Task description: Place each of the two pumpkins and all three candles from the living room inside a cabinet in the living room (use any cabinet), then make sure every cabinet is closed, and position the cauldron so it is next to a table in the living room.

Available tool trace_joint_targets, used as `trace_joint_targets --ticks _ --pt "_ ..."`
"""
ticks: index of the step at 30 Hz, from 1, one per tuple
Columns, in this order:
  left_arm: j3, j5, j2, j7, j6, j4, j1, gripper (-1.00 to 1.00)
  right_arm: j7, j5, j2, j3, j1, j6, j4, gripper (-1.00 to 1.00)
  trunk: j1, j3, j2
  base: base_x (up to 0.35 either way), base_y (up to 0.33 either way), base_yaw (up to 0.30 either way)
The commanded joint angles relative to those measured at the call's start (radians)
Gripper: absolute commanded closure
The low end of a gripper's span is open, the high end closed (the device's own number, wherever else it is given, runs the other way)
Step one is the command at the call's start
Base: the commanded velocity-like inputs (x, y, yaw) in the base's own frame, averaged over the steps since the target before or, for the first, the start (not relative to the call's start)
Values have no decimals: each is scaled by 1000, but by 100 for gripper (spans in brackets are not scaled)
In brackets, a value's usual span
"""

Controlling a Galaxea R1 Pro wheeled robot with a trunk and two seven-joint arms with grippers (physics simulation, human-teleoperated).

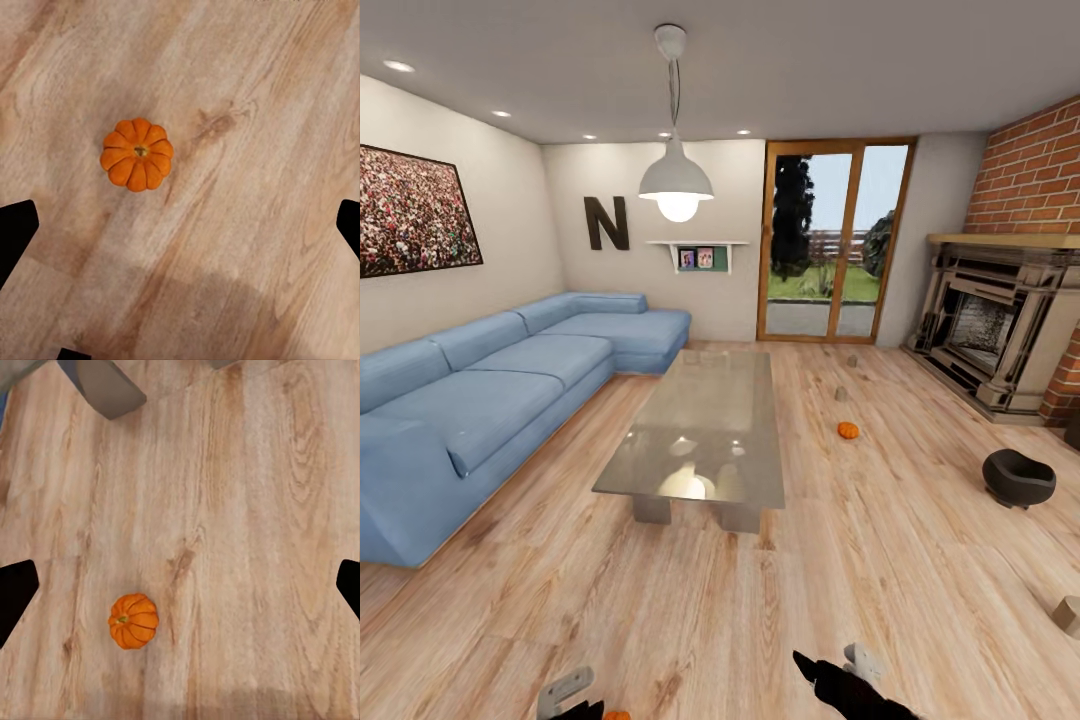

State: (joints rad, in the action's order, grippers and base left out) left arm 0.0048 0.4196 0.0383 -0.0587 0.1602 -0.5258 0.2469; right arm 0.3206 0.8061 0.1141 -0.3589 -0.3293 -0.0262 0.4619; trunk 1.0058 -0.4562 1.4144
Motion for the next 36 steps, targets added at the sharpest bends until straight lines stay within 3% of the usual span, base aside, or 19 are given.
trace_joint_targets --ticks 1,4,8,10,13,16,20,26,31,33,36 --pt "0 9 0 -4 5 -2 0 -100 1 10 1 -13 -1 -8 20 -100 0 -1 1 0 0 0" --pt "1 12 0 -4 4 -1 0 -100 -1 10 1 -58 1 -50 128 -100 0 -1 1 0 0 0" --pt "0 29 2 -3 2 -1 0 -100 -42 11 2 -107 7 -223 437 -100 0 -1 1 0 0 0" --pt "0 34 2 1 2 -1 0 -100 -96 11 2 -111 8 -308 562 -100 0 -1 1 0 0 0" --pt "0 40 9 13 3 -7 0 -100 -259 18 0 -115 9 -446 768 -100 0 -1 1 0 0 0" --pt "1 46 14 18 7 -15 -1 -100 -362 19 0 -118 9 -530 840 -100 0 -1 1 0 0 0" --pt "0 98 30 81 14 -33 4 -100 -431 24 -2 -115 9 -620 929 -100 0 -1 1 0 0 0" --pt "1 142 76 133 43 -41 39 -100 -441 31 0 -111 9 -642 955 -100 0 -1 1 0 0 0" --pt "2 202 88 175 52 -31 48 -100 -436 113 4 -111 9 -646 1001 -100 0 -1 1 0 0 0" --pt "3 219 116 226 54 -28 49 -100 -436 142 5 -111 9 -647 1017 -100 0 -1 1 0 0 0" --pt "5 227 140 291 55 -22 49 -100 -436 155 5 -111 9 -647 1024 -100 0 -1 1 0 0 0"
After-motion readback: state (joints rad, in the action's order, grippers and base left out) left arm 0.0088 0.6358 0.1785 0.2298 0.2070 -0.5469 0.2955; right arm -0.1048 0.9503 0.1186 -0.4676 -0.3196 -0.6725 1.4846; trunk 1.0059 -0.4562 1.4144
